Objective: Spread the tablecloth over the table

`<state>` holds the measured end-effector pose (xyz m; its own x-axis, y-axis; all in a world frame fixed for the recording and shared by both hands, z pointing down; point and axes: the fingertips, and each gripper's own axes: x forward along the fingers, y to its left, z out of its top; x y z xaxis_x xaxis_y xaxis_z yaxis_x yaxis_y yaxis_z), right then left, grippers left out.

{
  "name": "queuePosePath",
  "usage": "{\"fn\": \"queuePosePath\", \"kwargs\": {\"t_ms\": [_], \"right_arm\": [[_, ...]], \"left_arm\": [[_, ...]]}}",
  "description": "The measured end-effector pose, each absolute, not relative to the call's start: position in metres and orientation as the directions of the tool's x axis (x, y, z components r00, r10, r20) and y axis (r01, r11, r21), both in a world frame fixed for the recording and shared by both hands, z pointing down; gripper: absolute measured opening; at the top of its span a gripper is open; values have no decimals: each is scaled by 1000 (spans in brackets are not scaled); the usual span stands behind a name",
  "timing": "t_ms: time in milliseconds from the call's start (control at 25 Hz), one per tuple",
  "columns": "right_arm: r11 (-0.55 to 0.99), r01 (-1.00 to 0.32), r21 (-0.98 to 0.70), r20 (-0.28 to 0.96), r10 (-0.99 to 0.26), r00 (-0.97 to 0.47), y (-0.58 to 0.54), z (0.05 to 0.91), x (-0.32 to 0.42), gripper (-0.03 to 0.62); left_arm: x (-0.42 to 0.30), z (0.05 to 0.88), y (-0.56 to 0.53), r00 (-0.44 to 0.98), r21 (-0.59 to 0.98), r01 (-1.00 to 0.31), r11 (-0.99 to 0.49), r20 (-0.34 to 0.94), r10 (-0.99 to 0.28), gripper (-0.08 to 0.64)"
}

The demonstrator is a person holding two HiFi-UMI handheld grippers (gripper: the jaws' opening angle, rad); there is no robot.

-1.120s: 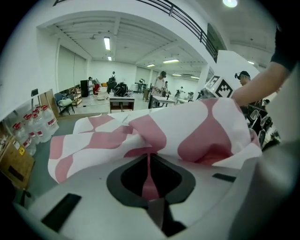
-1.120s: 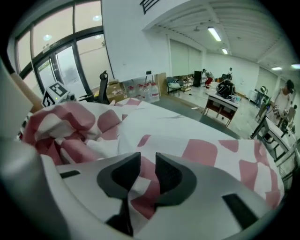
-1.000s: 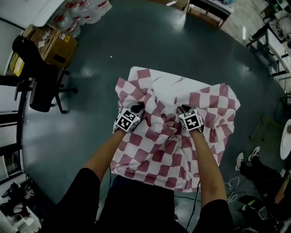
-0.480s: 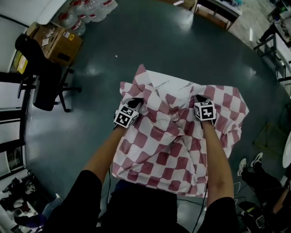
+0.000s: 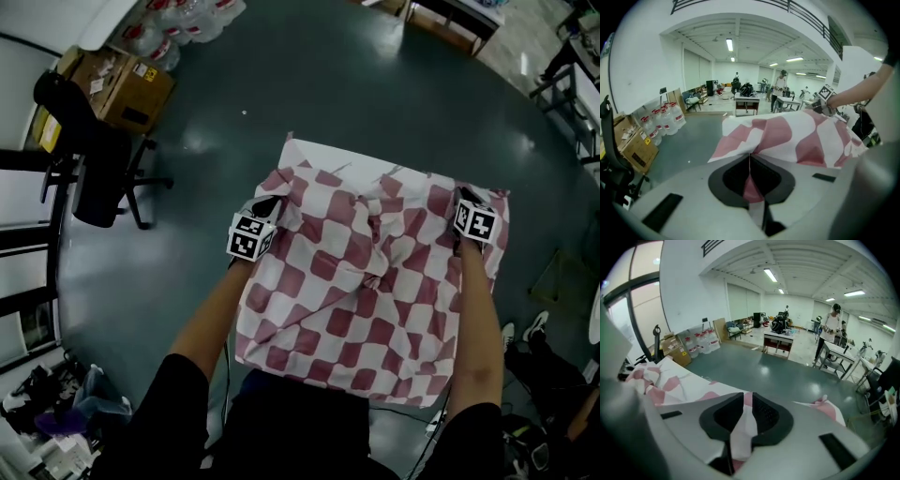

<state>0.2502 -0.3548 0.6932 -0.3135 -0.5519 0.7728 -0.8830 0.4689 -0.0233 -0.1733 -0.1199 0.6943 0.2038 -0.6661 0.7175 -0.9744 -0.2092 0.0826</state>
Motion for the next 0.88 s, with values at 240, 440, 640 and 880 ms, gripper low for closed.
{"fn": "queuePosePath", "kwargs": {"t_ms": [240, 440, 640, 880], "right_arm": [[678, -716, -167, 703, -428, -569, -242, 637, 191, 83], [684, -720, -121, 791, -372, -486, -201, 707, 205, 52], [623, -772, -125, 781, -419, -464, -244, 699, 217, 32], [621, -774, -124, 780, -421, -463, -264, 714, 238, 23]], "left_arm": [[-89, 654, -121, 483, 254, -869, -425, 623, -616, 18], [-84, 707, -112, 428, 231, -884, -405, 750, -505, 18], [-115, 701, -124, 388, 212, -907, -363, 753, -531, 17], [-156, 714, -126, 303, 136, -939, -315, 756, -580, 17]]}}
